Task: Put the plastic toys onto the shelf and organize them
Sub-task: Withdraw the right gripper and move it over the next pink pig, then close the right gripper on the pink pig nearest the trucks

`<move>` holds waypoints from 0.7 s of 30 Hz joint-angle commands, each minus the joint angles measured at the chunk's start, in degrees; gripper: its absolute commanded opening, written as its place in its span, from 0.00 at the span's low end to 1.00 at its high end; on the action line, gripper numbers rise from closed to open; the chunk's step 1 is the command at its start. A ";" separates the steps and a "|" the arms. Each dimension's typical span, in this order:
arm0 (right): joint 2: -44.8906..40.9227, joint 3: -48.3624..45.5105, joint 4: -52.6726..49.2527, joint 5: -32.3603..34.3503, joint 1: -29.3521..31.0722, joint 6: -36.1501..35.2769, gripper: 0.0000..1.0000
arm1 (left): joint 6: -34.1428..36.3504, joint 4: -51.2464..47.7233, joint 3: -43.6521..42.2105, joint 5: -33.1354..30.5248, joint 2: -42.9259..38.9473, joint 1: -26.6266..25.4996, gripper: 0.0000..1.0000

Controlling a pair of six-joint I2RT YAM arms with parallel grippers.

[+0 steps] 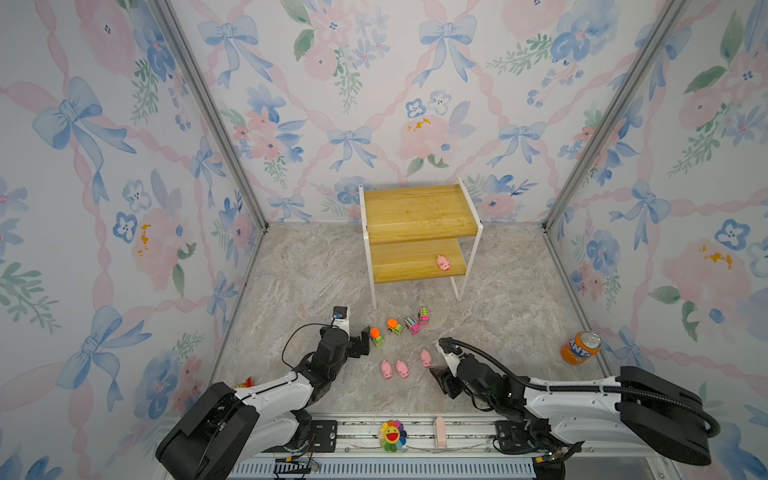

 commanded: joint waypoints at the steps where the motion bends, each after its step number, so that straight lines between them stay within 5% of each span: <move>1: 3.71 0.99 6.44 -0.90 1.00 0.99 0.60 | -0.89 0.27 -0.17 0.24 0.43 -0.19 0.98; 21: 14.96 2.09 15.16 1.82 0.40 2.15 0.55 | -0.81 0.23 0.23 0.16 1.34 -0.31 0.98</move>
